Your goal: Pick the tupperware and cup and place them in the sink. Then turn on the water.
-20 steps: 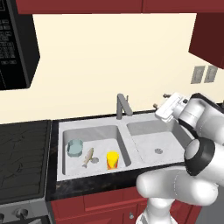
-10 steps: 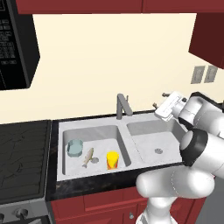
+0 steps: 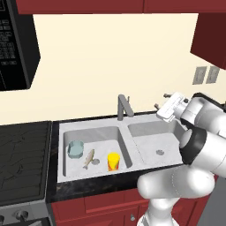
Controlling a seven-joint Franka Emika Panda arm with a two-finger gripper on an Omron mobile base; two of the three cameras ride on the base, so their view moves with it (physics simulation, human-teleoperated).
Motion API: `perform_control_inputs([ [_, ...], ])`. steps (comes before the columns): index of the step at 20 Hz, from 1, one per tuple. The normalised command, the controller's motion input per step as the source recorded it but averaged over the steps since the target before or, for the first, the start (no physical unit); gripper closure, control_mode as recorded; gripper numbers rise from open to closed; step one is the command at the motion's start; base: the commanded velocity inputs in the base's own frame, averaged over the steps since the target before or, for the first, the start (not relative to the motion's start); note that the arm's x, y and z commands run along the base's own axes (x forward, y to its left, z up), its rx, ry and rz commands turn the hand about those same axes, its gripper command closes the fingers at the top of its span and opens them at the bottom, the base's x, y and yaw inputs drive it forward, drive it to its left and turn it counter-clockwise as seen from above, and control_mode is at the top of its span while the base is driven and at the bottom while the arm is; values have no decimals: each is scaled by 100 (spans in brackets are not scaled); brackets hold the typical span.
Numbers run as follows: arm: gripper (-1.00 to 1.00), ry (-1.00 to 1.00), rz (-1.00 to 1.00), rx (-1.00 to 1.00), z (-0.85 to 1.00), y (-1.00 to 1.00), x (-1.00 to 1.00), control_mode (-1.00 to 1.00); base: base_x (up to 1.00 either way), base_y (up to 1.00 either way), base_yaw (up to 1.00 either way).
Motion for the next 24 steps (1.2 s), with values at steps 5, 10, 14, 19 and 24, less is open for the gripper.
perform_control_inputs([
  [5, -100, 0, 0, 0, 0, 0, 0, -100, 0, 0, 0],
  [10, -100, 0, 1, 0, 0, 0, 0, -100, 0, 0, 0],
  [14, -100, 3, 3, 1, 0, 17, 8, -100, 0, 0, 0],
  [19, -100, 13, 4, 2, 0, 21, 31, -100, 0, 0, 0],
  [24, -100, 7, 5, 1, 0, 4, 16, -100, 0, 0, 0],
])
